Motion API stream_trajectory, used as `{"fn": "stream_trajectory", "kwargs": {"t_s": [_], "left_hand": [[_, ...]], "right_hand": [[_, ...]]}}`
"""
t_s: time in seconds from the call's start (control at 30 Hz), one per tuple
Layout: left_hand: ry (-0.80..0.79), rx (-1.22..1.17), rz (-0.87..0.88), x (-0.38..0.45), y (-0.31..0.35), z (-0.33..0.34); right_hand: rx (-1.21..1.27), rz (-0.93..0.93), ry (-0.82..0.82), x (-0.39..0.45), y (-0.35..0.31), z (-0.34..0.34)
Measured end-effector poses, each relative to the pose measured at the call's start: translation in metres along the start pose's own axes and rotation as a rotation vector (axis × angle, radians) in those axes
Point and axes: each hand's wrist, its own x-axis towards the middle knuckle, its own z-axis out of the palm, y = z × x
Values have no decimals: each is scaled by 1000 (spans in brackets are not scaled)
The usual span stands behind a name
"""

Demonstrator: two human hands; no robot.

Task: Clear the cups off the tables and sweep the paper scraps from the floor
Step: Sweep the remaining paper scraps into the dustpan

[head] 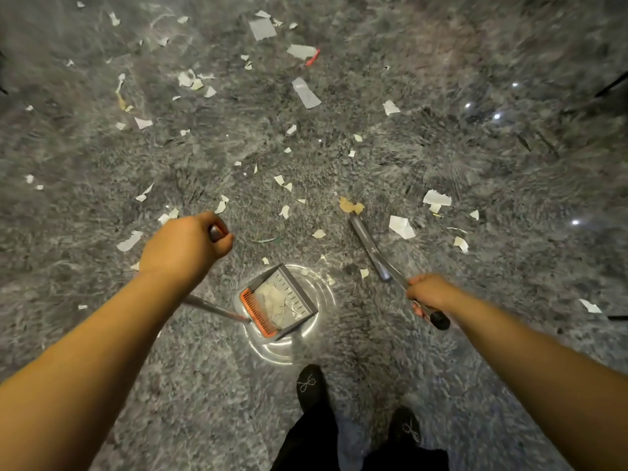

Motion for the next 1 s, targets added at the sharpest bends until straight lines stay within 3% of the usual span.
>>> {"fn": "stream_trajectory", "kwargs": {"t_s": [0.43,0.7,1.0], "left_hand": [[18,-39,11,13,-39,-5],[33,4,4,7,-42,-2],[26,3,11,-2,-39,1]], "right_hand": [[-354,-108,-102,9,-54,67],[-375,-51,-200,-24,-25,98],[-253,-118,-357,-59,-19,155]]}}
